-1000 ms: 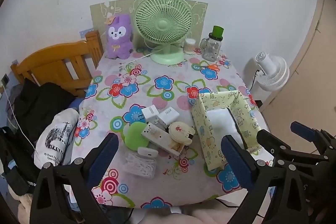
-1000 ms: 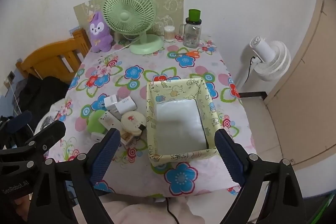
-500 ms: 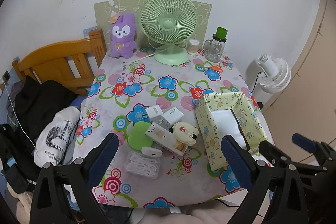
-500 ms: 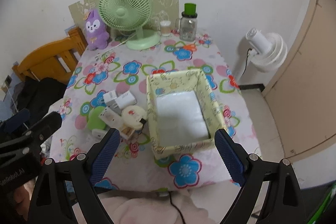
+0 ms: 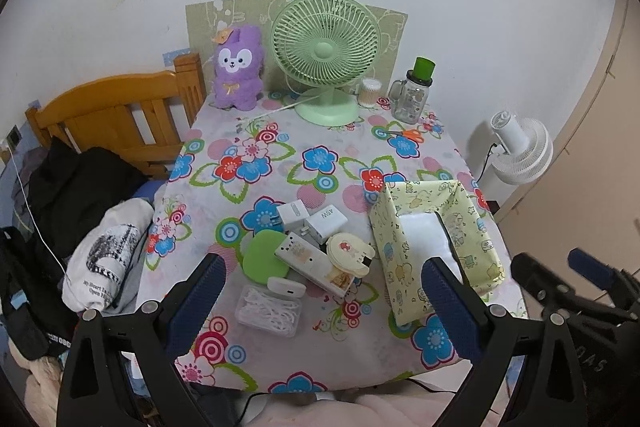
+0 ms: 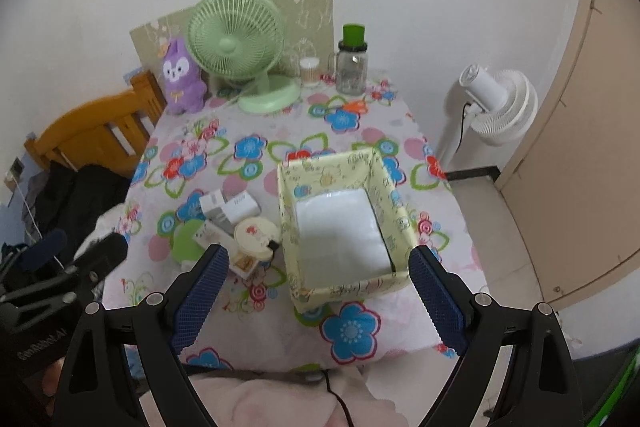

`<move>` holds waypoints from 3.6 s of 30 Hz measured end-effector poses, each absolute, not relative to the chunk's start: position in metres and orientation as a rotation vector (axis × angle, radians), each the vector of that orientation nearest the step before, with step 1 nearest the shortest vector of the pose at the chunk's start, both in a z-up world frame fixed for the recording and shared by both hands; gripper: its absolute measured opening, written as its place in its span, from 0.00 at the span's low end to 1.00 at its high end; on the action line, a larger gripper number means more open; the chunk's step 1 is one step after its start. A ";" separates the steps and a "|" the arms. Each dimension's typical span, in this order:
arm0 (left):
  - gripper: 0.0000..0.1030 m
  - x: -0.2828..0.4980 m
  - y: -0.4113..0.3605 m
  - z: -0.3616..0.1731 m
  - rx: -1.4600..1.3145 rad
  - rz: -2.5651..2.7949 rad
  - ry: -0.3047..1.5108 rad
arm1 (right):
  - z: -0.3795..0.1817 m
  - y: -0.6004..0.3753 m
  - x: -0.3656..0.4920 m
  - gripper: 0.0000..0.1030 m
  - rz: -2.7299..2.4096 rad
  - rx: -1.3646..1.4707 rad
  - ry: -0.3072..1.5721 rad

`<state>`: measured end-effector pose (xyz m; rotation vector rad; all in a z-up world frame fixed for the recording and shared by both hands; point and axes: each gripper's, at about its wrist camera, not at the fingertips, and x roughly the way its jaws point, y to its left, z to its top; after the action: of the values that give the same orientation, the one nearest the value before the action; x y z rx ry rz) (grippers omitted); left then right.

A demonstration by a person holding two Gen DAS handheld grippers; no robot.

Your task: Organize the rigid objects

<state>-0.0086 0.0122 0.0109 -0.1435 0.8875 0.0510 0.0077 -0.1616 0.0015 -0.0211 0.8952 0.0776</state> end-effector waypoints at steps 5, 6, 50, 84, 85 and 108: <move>0.96 -0.008 0.013 0.012 -0.142 0.054 0.885 | 0.007 -0.163 0.010 0.91 0.095 -0.011 0.876; 0.96 -0.009 0.013 0.012 -0.142 0.055 0.887 | 0.008 -0.163 0.010 0.91 0.097 -0.010 0.873; 0.95 0.022 0.025 0.006 -0.107 -0.004 0.912 | 0.002 -0.141 0.044 0.91 0.098 -0.102 0.874; 0.92 0.036 0.077 -0.137 -0.033 -0.134 1.186 | -0.110 -0.063 0.051 0.88 0.081 -0.052 0.965; 0.92 0.036 0.076 -0.142 -0.028 -0.139 1.192 | -0.115 -0.062 0.051 0.88 0.080 -0.046 0.974; 0.90 0.047 0.060 -0.209 0.019 -0.180 1.251 | -0.179 -0.048 0.046 0.88 0.059 -0.130 1.029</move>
<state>0.0469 0.0596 -0.2085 0.0191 1.2513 -0.1804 0.0457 -0.0483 -0.1794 -0.1304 1.0289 0.0589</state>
